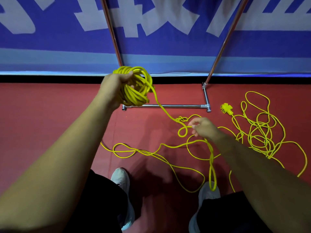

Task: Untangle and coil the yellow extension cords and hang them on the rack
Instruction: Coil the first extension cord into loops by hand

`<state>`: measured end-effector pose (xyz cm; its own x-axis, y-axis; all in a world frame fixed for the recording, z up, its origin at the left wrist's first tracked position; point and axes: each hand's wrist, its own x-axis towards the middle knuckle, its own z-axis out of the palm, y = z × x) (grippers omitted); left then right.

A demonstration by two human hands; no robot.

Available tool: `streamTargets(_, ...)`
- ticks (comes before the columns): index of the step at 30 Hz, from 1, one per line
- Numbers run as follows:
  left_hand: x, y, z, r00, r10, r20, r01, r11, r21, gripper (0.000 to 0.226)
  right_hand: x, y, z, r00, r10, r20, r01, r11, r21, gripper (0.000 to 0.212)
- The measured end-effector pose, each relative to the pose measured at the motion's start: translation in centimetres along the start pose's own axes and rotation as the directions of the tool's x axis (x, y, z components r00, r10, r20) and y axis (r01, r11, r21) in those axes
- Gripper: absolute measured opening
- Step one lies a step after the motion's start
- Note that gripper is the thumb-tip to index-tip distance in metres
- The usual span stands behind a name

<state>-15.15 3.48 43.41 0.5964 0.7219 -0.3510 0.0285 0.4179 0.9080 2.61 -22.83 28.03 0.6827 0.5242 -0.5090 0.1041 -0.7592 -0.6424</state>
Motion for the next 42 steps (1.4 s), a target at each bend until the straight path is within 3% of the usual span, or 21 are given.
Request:
streamTargets(2, -0.5, -0.4, 0.9, 0.995, -0.038, 0.094, 0.035, 0.999, 0.037, 0.017, -0.4, -1.3, 0.6, 0.996, -0.068, 0.055, 0.067, 0.998, 0.016, 0.033)
streamTargets(6, -1.3, -0.8, 2.3, 0.975, -0.064, 0.214, 0.047, 0.996, 0.081, 0.023, -1.5, -4.3, 1.0, 0.948, -0.187, 0.258, 0.189, 0.982, 0.017, 0.026)
streamTargets(8, -1.5, -0.8, 2.5, 0.968, -0.071, 0.241, 0.053, 0.995, 0.080, 0.024, -2.5, -5.6, 1.3, 0.864, -0.322, 0.387, 0.277, 0.946, 0.168, 0.045)
streamTargets(10, -1.6, -0.9, 2.7, 0.968, -0.062, 0.242, 0.042, 0.995, 0.087, 0.024, -3.8, -7.0, 2.0, 0.796, -0.407, 0.448, 0.234, 0.889, 0.393, 0.055)
streamTargets(12, -1.8, -1.0, 2.8, 0.965, -0.066, 0.252, 0.047, 0.996, 0.082, 0.024, -4.9, -8.0, 2.5, 0.784, -0.446, 0.432, 0.217, 0.849, 0.483, 0.048)
streamTargets(16, -1.9, -1.0, 2.8, 0.965, -0.085, 0.249, 0.070, 0.995, 0.069, 0.019, -5.7, -8.5, 1.8, 0.788, -0.470, 0.396, 0.253, 0.835, 0.489, 0.020)
streamTargets(18, -1.7, -0.8, 2.6, 0.974, -0.064, 0.219, 0.044, 0.994, 0.098, 0.021, -5.6, -8.8, 1.0, 0.837, -0.463, 0.293, 0.227, 0.780, 0.583, 0.010)
streamTargets(20, -1.6, -0.6, 2.2, 0.981, -0.041, 0.188, 0.013, 0.989, 0.148, 0.023, -4.9, -8.8, -0.1, 0.904, -0.423, 0.060, 0.313, 0.752, 0.580, 0.014)
streamTargets(22, -1.4, -0.4, 1.8, 0.977, -0.065, 0.203, 0.019, 0.976, 0.219, 0.023, -3.9, -8.6, -1.2, 0.909, -0.389, -0.149, 0.406, 0.745, 0.530, 0.013)
streamTargets(24, -1.3, -0.1, 1.5, 0.956, -0.142, 0.256, 0.065, 0.955, 0.289, 0.022, -3.2, -8.5, -2.1, 0.902, -0.337, -0.271, 0.432, 0.744, 0.510, 0.011)
streamTargets(27, -1.5, -0.2, 1.7, 0.923, -0.219, 0.317, 0.074, 0.907, 0.414, 0.020, -2.8, -8.5, -2.6, 0.891, -0.279, -0.357, 0.435, 0.750, 0.498, 0.012)
streamTargets(31, -1.6, -0.8, 1.4, 0.887, -0.235, 0.398, -0.092, 0.753, 0.652, 0.029, -2.5, -8.9, -3.0, 0.878, -0.242, -0.412, 0.430, 0.777, 0.460, 0.013)
streamTargets(33, -1.6, -1.0, 1.2, 0.861, -0.264, 0.435, -0.132, 0.710, 0.692, 0.036, -2.4, -8.8, -3.2, 0.882, -0.233, -0.409, 0.419, 0.787, 0.453, 0.014)
streamTargets(37, -1.9, -0.7, 1.6, 0.864, -0.232, 0.447, -0.001, 0.887, 0.462, 0.022, -2.6, -8.2, -3.2, 0.933, -0.218, -0.287, 0.330, 0.840, 0.431, 0.023)
streamTargets(42, -1.5, -0.9, 2.3, 0.873, -0.153, 0.463, 0.102, 0.986, 0.132, 0.013, -3.2, -7.7, -2.3, 0.973, -0.225, 0.059, 0.174, 0.872, 0.458, 0.027)
